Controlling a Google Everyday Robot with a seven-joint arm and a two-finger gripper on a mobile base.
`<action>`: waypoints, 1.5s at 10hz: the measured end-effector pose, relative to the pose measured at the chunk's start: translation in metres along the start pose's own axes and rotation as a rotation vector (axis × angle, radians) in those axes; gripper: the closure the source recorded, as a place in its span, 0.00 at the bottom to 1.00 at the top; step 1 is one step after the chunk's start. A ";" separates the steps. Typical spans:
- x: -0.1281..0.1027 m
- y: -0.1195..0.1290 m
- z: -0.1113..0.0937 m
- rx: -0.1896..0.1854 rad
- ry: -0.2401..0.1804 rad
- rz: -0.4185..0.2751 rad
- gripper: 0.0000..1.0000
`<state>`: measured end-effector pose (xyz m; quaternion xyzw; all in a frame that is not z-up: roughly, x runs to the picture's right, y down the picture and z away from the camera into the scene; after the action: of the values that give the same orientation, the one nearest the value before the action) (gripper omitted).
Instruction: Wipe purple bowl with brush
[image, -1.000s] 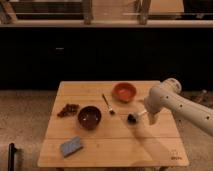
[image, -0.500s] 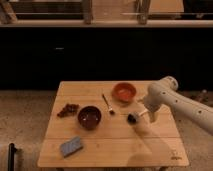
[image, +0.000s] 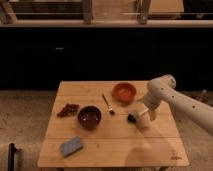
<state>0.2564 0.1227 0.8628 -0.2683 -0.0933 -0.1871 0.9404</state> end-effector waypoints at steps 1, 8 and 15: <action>0.004 0.000 0.002 -0.002 -0.009 0.002 0.20; 0.034 0.002 0.022 0.022 -0.115 0.048 0.20; 0.036 0.004 0.041 0.004 -0.183 0.063 0.20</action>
<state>0.2879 0.1374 0.9053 -0.2850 -0.1706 -0.1322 0.9339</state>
